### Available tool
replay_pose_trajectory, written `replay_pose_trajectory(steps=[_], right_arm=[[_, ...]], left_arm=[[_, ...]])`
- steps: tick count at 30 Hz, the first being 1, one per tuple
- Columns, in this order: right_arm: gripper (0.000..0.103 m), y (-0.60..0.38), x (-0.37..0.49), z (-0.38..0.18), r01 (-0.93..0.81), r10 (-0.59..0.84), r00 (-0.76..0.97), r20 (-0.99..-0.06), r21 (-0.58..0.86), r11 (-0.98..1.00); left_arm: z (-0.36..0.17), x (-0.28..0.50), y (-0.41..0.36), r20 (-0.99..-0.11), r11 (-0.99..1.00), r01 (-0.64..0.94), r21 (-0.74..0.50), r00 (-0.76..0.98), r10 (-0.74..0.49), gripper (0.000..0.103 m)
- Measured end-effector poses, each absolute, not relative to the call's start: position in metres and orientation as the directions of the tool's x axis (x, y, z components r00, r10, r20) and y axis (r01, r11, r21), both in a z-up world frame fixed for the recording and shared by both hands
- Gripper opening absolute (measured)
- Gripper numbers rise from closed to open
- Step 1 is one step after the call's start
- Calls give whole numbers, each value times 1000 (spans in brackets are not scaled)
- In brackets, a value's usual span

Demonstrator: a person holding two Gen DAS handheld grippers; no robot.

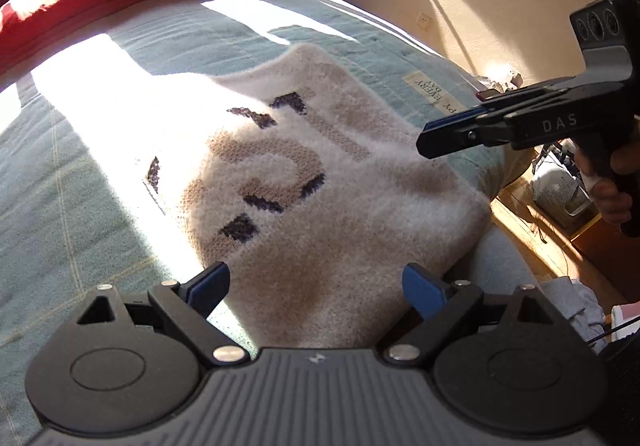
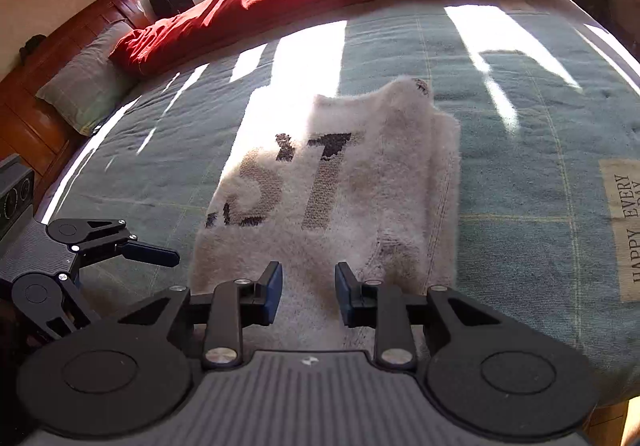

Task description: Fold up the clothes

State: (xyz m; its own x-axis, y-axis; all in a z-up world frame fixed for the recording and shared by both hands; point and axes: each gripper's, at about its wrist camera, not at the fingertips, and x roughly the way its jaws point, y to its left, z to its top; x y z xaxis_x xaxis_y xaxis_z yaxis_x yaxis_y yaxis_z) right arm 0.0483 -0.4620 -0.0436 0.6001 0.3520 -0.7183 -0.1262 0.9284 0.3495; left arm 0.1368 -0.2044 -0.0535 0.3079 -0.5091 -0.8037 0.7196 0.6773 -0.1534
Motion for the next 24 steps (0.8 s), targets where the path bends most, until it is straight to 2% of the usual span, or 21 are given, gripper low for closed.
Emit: replay_pose_trajectory(steps=[6, 12, 15, 17, 24], right_arm=[[37, -464, 99, -29, -118, 294, 685, -666, 297, 948], [37, -460, 156, -60, -115, 272, 663, -697, 265, 957], [36, -464, 164, -87, -81, 226, 632, -742, 227, 971], [36, -471, 163, -97, -78, 239, 639, -731, 247, 966], [34, -477, 152, -109, -75, 252, 681, -687, 277, 958]], left_arm=[[-42, 176, -221, -761, 741, 656, -144, 406, -507, 93], [-57, 196, -241, -768, 751, 641, -159, 397, -502, 93], [-74, 204, -248, -779, 744, 635, -206, 354, -517, 95], [-83, 206, -251, -780, 753, 624, -209, 357, -514, 102], [-75, 200, -260, -766, 760, 621, -192, 389, -511, 102]])
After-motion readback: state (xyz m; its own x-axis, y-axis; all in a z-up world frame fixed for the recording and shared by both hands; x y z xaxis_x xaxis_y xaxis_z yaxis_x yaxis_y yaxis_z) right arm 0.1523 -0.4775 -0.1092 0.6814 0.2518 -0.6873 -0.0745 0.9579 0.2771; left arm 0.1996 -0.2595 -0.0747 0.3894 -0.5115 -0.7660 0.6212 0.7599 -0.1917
